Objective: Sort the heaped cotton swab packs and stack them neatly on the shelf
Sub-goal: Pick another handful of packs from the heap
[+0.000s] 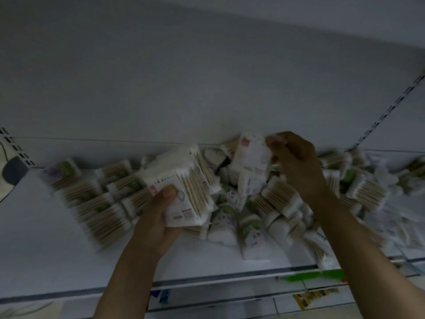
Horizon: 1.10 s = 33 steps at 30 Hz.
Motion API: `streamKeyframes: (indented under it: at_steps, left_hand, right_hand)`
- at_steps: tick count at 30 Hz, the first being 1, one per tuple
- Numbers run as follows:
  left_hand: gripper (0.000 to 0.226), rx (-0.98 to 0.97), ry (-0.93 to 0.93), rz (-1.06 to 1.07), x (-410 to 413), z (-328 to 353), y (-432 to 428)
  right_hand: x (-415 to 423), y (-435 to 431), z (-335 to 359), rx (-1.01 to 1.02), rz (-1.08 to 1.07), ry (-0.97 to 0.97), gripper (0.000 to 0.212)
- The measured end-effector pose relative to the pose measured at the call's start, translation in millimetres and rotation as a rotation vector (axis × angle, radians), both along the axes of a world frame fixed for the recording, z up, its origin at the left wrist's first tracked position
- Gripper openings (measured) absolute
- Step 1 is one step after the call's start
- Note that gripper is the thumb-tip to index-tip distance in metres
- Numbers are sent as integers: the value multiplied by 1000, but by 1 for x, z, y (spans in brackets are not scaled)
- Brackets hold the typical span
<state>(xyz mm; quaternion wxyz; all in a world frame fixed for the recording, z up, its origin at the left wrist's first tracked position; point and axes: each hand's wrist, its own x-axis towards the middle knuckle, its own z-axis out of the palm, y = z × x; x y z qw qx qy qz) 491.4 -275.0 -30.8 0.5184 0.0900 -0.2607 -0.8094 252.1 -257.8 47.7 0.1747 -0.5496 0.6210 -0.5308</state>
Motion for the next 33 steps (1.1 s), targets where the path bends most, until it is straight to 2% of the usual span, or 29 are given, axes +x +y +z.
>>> streamKeyframes:
  at_steps: [1, 3, 5, 8, 13, 17, 20, 22, 23, 25, 27, 31, 33]
  left_hand:
    - [45, 56, 30, -73, 1, -2, 0]
    - [50, 17, 156, -208, 2, 0, 4]
    - [44, 83, 48, -173, 14, 5, 4]
    - [43, 69, 181, -266, 11, -11, 7]
    - [45, 28, 310, -504, 10, -30, 7]
    - [46, -4, 318, -448, 12, -28, 4]
    - [50, 32, 336, -414, 12, -34, 8]
    - [55, 39, 349, -375, 14, -35, 11]
    - [57, 42, 353, -354, 15, -36, 13]
    - [59, 38, 345, -323, 16, -37, 16]
    - [62, 27, 347, -301, 16, -35, 20]
    - [65, 0, 326, -261, 18, -28, 27]
    - [66, -31, 317, -247, 18, -27, 30]
  right_hand:
    - [6, 5, 4, 32, 27, -58, 18]
    - [18, 12, 6, 85, 63, -98, 21]
    - [36, 16, 4, 102, 93, -71, 22]
    - [79, 22, -14, 52, 136, 71, 22]
    - [113, 26, -43, -16, 137, 17, 24]
    - [106, 11, -28, -66, 173, 127, 38]
    - [73, -26, -15, -76, 4, 322, 44]
    - [35, -58, -14, 46, -120, 430, 25]
    - [19, -70, -15, 171, -140, 468, 25]
    - [-3, -84, -24, 397, -118, 557, 44]
    - [-11, -89, -29, 467, -108, 629, 49]
    - [-11, -90, -29, 472, -73, 821, 33]
    - [-6, -85, -22, 413, -81, 893, 25]
